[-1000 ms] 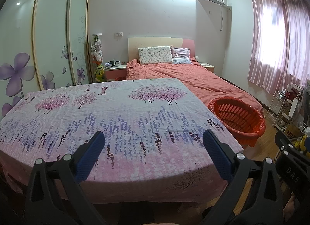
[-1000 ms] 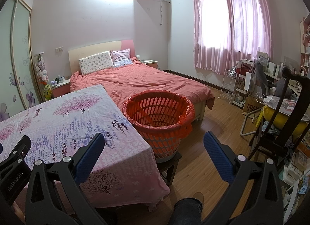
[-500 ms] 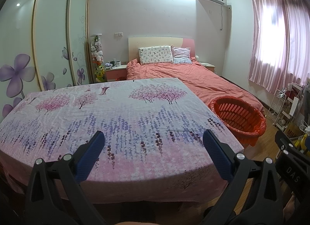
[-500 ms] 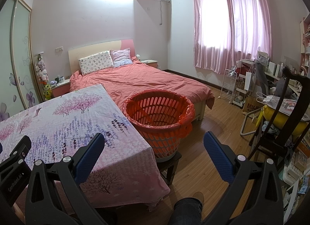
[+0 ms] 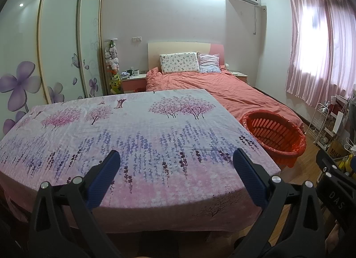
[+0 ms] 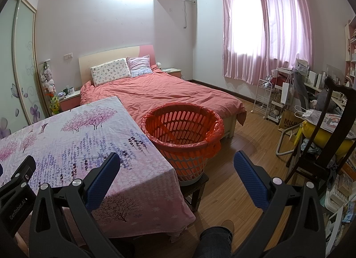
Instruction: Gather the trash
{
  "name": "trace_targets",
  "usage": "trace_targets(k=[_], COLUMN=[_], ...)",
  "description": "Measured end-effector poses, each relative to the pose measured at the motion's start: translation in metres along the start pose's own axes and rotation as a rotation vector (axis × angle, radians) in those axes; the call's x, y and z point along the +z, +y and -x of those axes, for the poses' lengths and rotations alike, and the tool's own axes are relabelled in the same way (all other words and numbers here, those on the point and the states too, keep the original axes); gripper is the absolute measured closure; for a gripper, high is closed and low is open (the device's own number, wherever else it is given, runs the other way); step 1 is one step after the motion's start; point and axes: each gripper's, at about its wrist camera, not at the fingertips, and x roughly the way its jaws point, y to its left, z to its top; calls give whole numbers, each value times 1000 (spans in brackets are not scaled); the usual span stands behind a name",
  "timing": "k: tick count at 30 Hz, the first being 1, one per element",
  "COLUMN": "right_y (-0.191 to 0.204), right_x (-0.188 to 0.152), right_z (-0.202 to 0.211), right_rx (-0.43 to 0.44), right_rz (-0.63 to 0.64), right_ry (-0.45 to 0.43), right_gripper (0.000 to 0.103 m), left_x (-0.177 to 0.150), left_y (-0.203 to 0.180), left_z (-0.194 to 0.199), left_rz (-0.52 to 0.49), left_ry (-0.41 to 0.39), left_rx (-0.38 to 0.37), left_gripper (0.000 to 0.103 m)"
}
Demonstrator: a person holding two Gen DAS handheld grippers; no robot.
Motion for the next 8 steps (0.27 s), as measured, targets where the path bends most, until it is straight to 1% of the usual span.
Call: trace_targets(k=[8], right_y=[1], right_x=[0], right_z=[0], right_rx=[-1], right_rz=[0], right_ry=[0], right_gripper=[2], left_x=[2], left_y=[3], left_z=[-2], left_rz=[0], left_ry=[7], left_rx=[-6], left_gripper=[4])
